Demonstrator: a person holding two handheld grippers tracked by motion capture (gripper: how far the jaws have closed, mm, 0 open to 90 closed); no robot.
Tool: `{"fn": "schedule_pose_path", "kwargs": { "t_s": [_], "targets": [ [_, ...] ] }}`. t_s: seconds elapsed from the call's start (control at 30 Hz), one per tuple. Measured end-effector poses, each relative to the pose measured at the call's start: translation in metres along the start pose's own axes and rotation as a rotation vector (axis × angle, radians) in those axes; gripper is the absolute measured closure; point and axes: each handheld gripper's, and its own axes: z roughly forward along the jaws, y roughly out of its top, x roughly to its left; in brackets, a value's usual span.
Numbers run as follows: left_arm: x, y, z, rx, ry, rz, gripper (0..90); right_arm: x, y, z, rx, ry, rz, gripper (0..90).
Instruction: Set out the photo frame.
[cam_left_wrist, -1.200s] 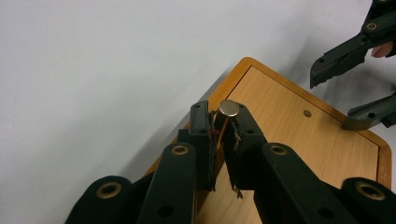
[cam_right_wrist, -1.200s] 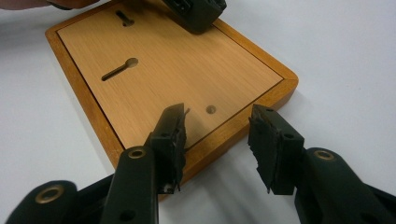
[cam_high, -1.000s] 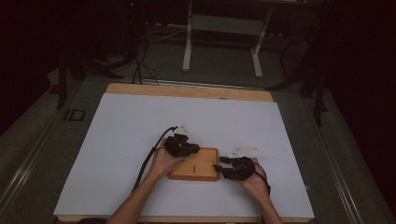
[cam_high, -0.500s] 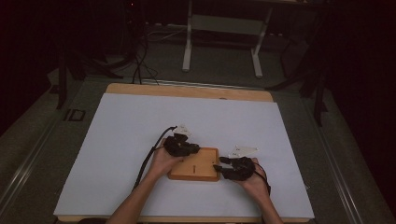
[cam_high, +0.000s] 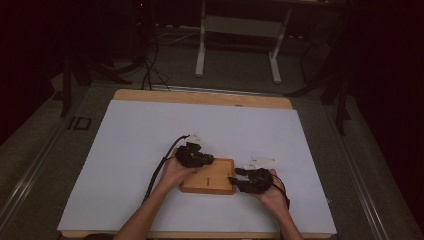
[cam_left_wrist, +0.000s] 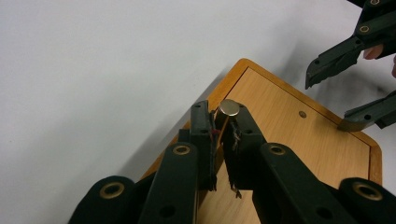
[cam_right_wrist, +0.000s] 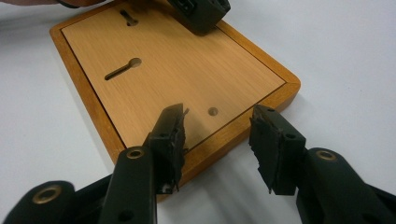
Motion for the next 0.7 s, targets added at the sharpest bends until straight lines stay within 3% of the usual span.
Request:
{"fn": "schedule_pose_path", "kwargs": {
  "t_s": [0.7],
  "targets": [
    [0.0073,0.0032,0.0003,0.018,-0.052,-0.038,82.1,0.0041,0.0017,-0.0048,-0.014,0.006,-0.007,53.2]
  ]
}}
